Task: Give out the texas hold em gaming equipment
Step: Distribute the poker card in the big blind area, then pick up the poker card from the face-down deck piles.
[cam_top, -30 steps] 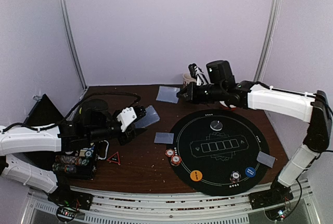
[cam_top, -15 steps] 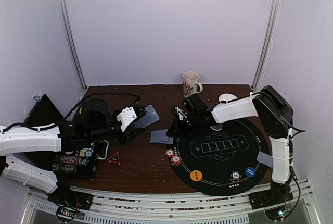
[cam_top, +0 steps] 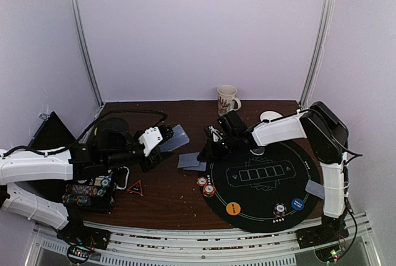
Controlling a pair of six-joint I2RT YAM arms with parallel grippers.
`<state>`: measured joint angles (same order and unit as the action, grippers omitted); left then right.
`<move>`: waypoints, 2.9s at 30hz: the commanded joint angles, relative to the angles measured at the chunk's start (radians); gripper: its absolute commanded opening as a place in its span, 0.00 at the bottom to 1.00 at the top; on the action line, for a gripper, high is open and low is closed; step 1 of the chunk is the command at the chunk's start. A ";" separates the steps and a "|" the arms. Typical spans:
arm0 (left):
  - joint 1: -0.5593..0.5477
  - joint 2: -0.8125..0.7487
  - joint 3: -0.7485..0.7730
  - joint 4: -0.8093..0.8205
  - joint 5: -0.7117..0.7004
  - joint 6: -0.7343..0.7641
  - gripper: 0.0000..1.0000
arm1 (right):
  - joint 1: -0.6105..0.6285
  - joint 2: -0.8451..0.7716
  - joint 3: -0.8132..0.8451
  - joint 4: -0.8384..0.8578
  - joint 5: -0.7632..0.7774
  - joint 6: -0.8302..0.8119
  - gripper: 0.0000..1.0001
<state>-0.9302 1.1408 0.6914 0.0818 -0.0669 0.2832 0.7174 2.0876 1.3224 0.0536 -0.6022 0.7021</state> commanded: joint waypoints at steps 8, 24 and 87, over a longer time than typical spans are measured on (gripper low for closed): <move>0.002 0.000 -0.010 0.070 -0.001 0.009 0.47 | -0.004 0.015 -0.020 -0.026 0.063 0.071 0.00; 0.002 -0.006 -0.010 0.069 -0.004 0.013 0.48 | 0.007 -0.075 0.040 -0.234 0.201 -0.023 0.29; 0.001 -0.021 -0.012 0.063 0.019 0.047 0.44 | 0.259 -0.371 0.351 -0.581 0.438 -0.527 0.12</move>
<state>-0.9302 1.1385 0.6807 0.0776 -0.0498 0.3237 0.9752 1.7622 1.6493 -0.4763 -0.1642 0.1810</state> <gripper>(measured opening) 0.438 0.193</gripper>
